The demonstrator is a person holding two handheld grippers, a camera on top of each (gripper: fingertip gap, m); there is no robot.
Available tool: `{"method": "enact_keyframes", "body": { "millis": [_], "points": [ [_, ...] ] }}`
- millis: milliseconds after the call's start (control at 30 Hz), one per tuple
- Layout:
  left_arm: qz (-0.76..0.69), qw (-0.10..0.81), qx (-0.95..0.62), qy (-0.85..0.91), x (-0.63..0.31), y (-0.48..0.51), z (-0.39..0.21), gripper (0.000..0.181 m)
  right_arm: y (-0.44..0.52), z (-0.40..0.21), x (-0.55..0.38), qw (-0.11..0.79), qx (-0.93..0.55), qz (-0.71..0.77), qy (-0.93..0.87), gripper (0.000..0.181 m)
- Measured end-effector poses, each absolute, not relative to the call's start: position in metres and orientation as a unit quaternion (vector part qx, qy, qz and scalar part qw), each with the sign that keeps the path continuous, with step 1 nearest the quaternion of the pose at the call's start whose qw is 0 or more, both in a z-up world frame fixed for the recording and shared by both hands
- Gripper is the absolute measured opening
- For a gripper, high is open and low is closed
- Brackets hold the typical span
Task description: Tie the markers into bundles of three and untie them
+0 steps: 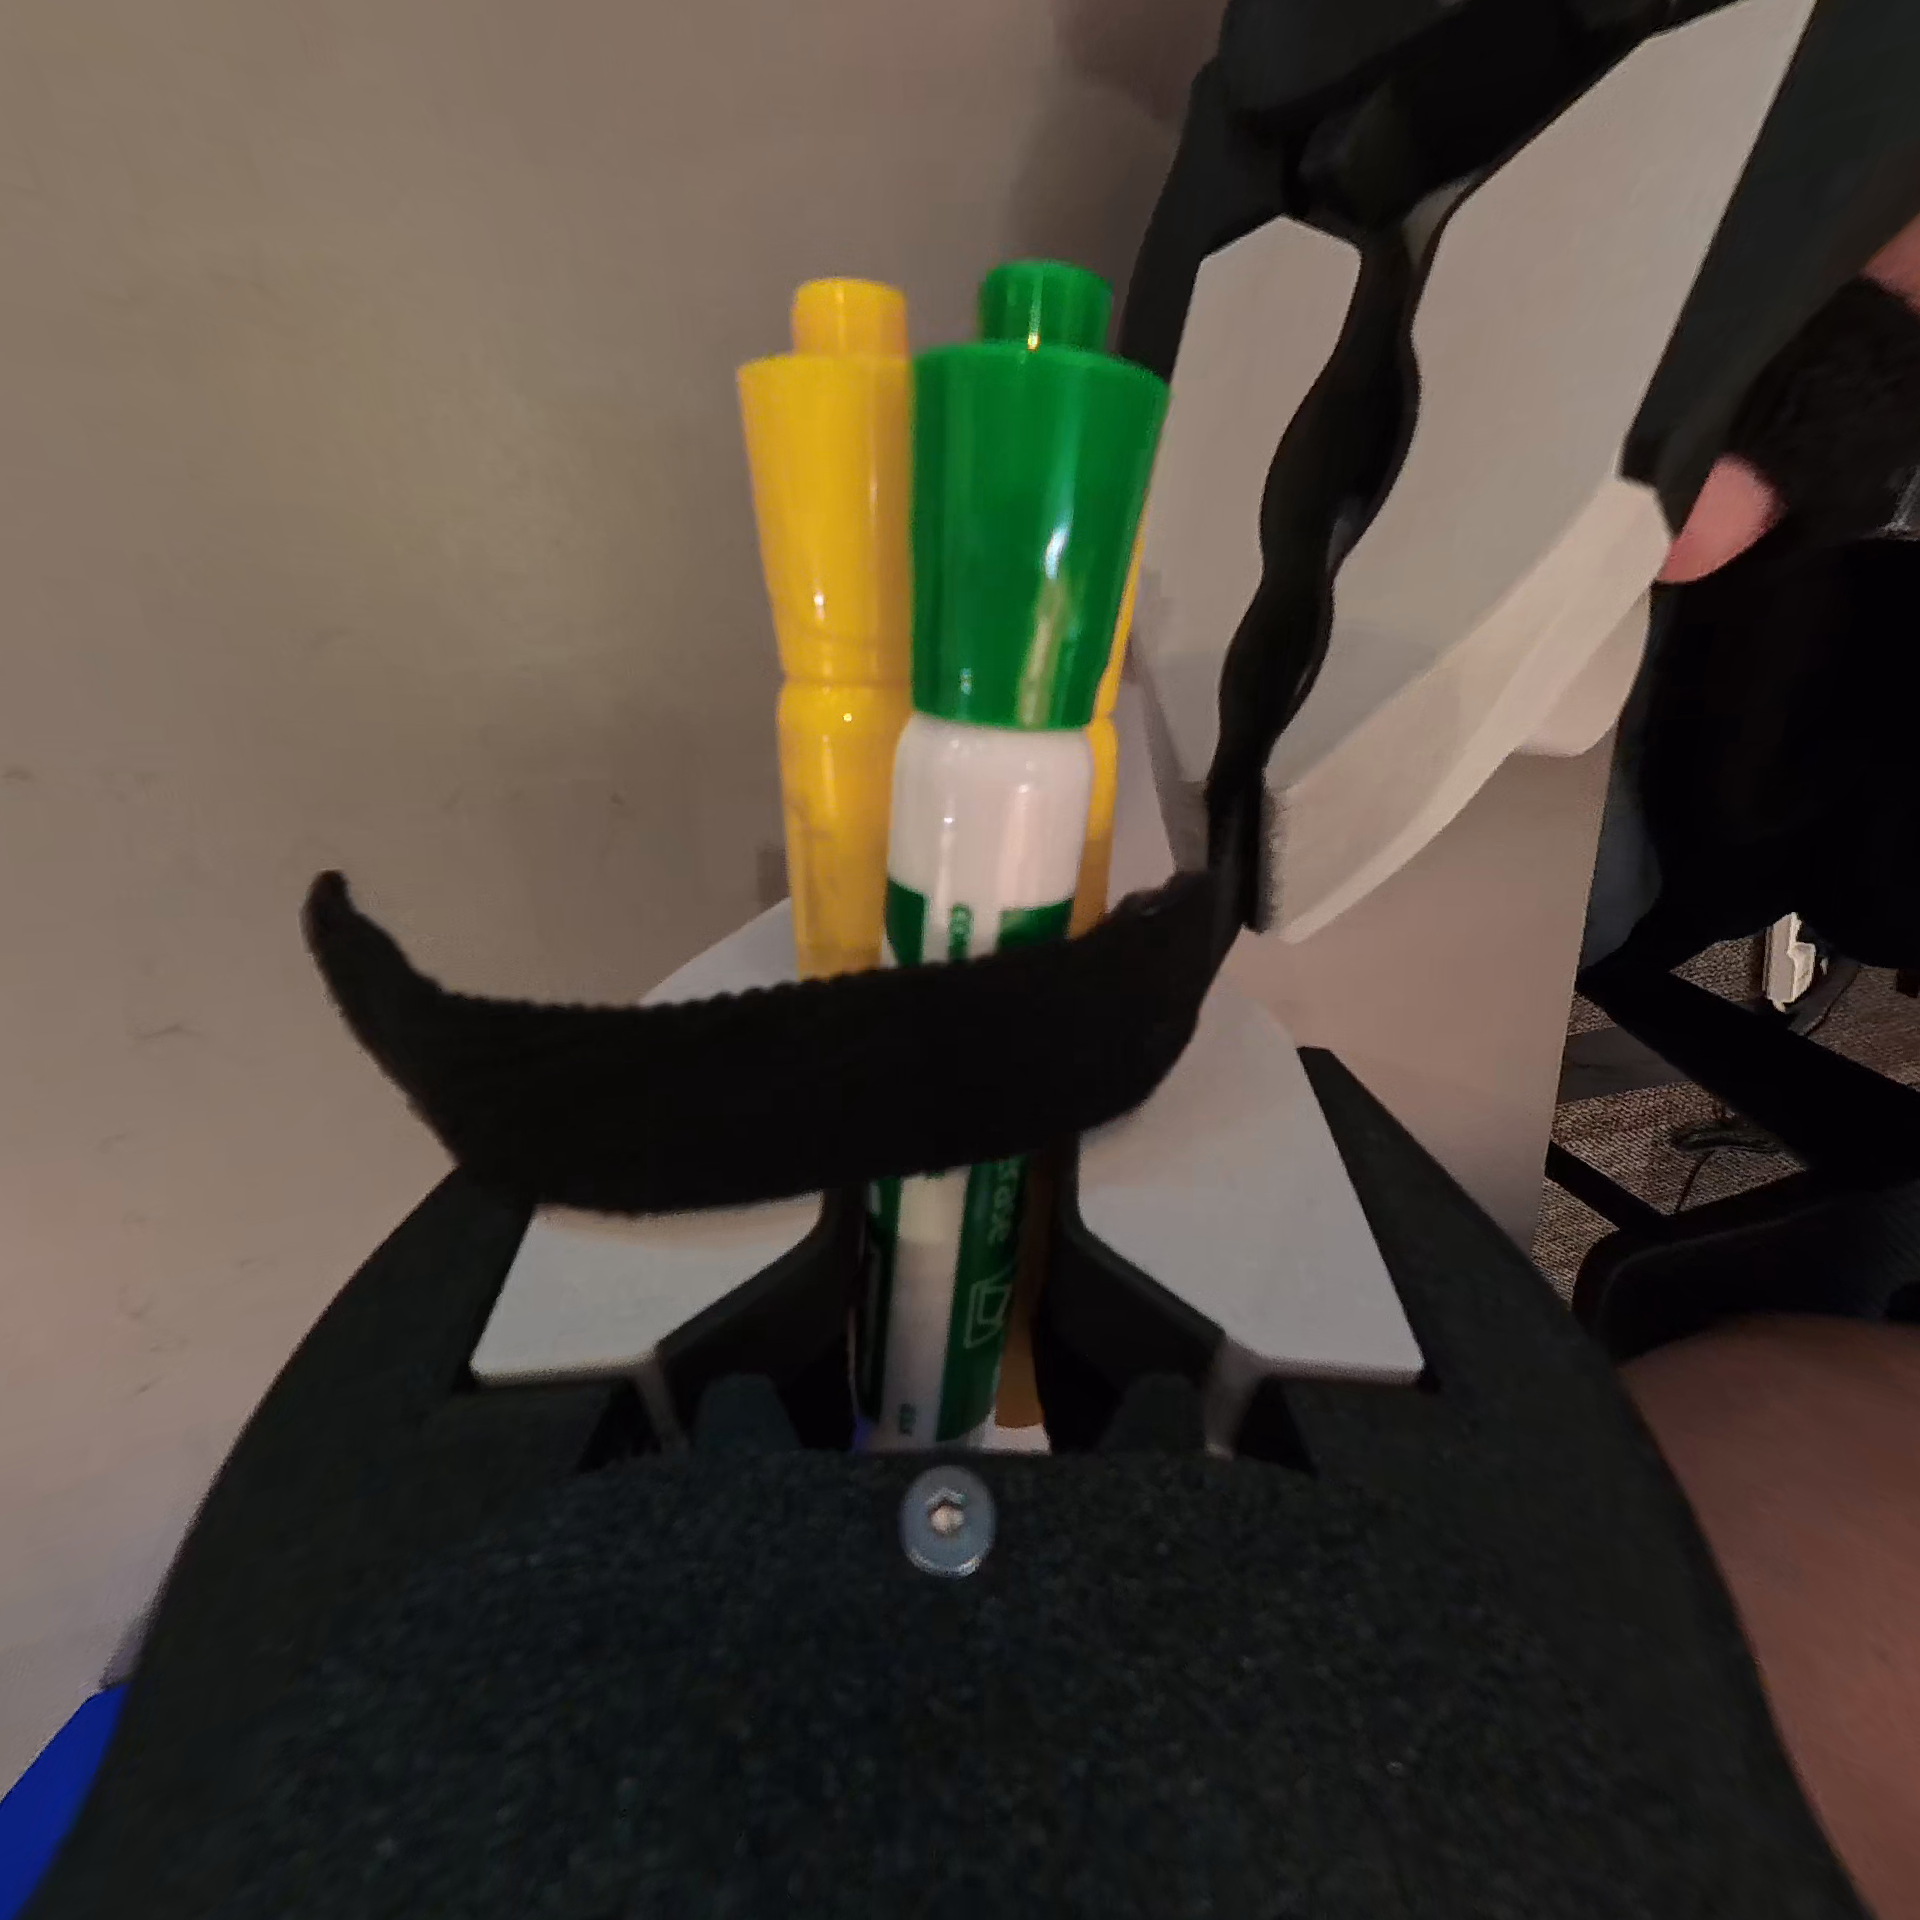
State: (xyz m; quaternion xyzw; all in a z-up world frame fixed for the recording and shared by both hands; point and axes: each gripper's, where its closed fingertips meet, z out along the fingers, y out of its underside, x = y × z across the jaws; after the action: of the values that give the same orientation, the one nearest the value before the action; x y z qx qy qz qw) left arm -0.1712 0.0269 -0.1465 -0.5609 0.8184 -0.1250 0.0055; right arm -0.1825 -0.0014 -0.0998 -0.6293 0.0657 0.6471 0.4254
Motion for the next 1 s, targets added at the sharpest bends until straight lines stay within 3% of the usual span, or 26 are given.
{"method": "enact_keyframes", "body": {
  "millis": [200, 467, 1000],
  "points": [
    [-0.125, 0.004, -0.560, 0.819, -0.172, 0.026, -0.146, 0.041, -0.001, -0.100, -0.185, 0.425, -0.630, 0.647, 0.060, 0.009],
    [-0.120, 0.008, -0.558, 0.821, -0.173, 0.027, -0.146, 0.041, 0.000, -0.101, -0.179, 0.415, -0.619, 0.662, 0.080, 0.001],
    [-0.118, 0.004, -0.558, 0.821, -0.175, 0.026, -0.145, 0.042, -0.011, -0.112, -0.182, 0.375, -0.638, 0.666, 0.097, 0.003]
  ]
}}
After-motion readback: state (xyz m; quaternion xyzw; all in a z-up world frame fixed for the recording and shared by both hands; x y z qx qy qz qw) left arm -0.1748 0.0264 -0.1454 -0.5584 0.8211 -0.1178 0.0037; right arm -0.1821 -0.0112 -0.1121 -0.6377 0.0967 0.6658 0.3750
